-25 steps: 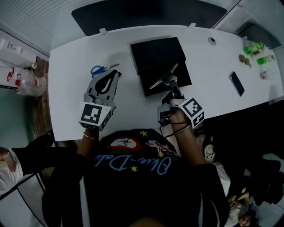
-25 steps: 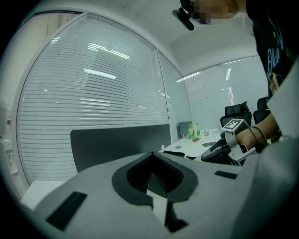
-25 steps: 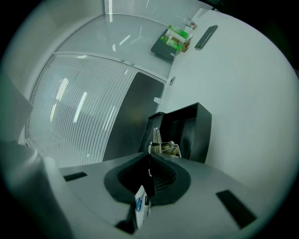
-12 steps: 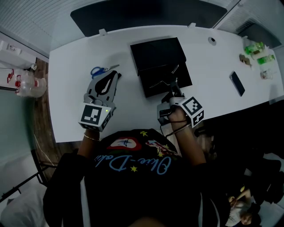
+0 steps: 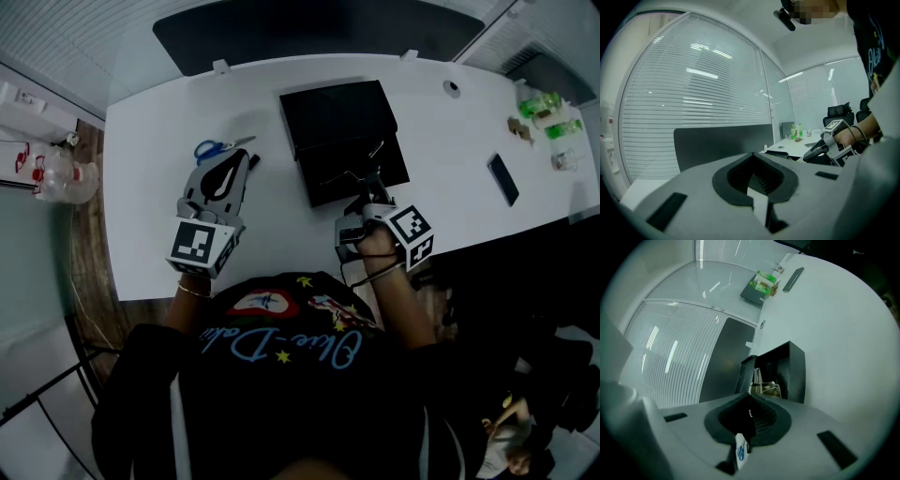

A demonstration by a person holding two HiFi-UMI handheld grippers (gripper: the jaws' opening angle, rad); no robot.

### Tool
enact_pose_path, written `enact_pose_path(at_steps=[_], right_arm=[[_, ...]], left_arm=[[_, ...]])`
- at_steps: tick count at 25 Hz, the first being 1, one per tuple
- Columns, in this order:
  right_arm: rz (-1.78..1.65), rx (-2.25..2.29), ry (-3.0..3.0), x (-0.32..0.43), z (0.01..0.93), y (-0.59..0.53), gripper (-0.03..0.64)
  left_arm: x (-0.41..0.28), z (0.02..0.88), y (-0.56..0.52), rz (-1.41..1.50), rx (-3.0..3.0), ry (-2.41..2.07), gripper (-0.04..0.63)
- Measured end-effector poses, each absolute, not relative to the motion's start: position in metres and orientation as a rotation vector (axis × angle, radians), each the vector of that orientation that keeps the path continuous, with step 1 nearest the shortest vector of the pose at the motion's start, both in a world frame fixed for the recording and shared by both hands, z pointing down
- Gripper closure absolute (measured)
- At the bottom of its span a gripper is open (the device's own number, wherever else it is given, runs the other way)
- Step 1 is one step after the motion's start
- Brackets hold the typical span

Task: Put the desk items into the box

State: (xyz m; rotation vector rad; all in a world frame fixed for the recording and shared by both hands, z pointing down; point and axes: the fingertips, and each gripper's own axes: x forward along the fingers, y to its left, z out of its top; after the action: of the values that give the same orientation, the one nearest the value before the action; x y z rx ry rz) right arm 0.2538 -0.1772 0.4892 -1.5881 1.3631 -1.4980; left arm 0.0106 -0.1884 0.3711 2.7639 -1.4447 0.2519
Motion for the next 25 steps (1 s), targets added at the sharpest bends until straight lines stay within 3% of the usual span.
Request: enact_pose_path(at_steps=[25], right_arm=[[-1.544,-1.576,1.343,0.241,0.5,-0.188,0.577]], left_arm=[[-0.002,0.375,-0.194,0.248,2.739,-1.472,0.588]])
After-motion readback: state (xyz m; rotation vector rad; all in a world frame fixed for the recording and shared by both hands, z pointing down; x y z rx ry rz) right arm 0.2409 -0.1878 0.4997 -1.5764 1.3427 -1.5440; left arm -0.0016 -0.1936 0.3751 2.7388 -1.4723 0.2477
